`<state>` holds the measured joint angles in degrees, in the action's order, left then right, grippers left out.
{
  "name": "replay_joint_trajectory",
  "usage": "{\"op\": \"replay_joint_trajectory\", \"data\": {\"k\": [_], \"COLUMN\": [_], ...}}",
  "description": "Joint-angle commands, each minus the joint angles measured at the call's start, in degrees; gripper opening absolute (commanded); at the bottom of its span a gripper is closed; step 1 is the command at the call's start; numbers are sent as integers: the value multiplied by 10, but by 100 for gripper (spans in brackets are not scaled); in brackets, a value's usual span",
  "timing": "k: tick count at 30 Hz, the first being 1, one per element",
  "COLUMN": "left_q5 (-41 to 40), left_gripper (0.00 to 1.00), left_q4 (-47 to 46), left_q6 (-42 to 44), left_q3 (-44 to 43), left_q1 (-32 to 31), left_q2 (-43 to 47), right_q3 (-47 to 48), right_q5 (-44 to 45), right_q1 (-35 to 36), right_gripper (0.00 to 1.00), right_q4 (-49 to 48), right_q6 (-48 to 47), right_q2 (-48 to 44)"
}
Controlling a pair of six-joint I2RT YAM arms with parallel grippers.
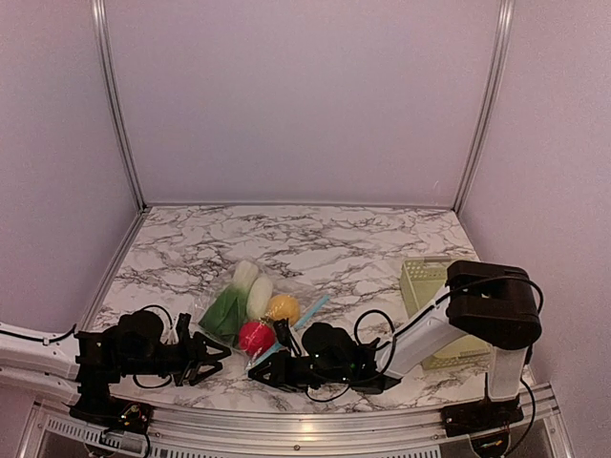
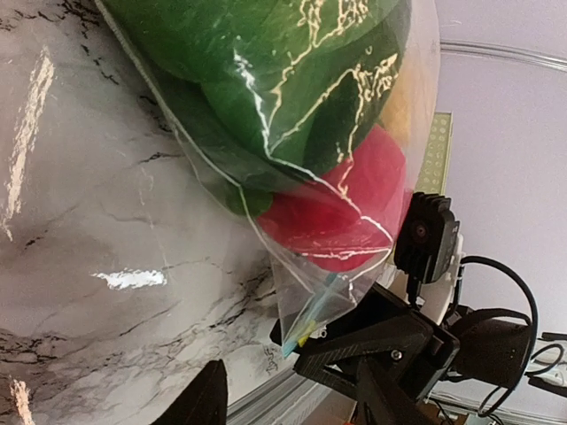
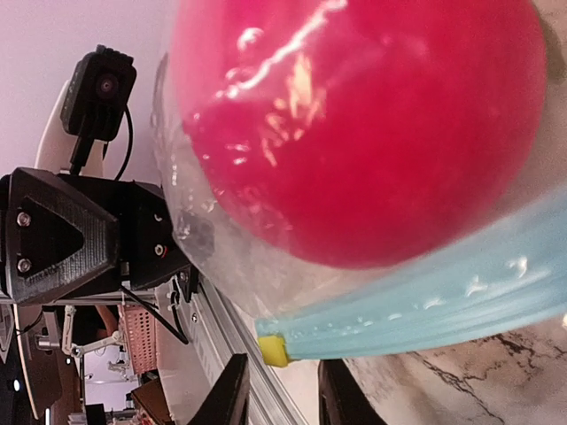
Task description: Open the zip-top bag and remove the fake food
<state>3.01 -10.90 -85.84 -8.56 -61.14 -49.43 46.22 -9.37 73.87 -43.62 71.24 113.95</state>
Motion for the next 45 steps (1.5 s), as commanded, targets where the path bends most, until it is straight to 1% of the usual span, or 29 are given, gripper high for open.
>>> {"op": "replay_joint_trajectory", "data": {"k": [1, 9, 16, 22, 26, 28, 32, 38, 45], "left_q5": [-7, -6, -4, 2, 7, 9, 18, 9, 15], "left_gripper": [51, 49, 46, 43, 41, 39, 34, 33, 32], "left_q4": [-4, -26, -48, -79, -110, -126, -177, -237, -216], "left_q6": [-9, -12, -13, -14, -10, -4, 2, 3, 10], "left_q3": [14, 21, 25, 31, 33, 30, 29, 28, 20], "left_q1": [-7, -13, -15, -16, -17, -17, -17, -17, -17], "left_q2": [6, -9, -24, -45, -67, -85, -128, -153, -167], "right_q3": [9, 15, 22, 32, 33, 34, 36, 38, 36], "right_q5": [8, 8, 3, -4, -8, -11, -16, -18, -20], "right_q1": [-8, -18, -18, -18, -20, -19, -19, -17, -17], "right_gripper": [23, 24, 22, 19, 9, 6, 5, 1, 0], "right_q4": [-20, -27, -25, -23, -23, -22, -20, -10, -11], "right_q6": [4, 1, 2, 5, 8, 11, 15, 20, 28], "right_q2": [8, 11, 17, 26, 25, 21, 14, 7, 3]}}
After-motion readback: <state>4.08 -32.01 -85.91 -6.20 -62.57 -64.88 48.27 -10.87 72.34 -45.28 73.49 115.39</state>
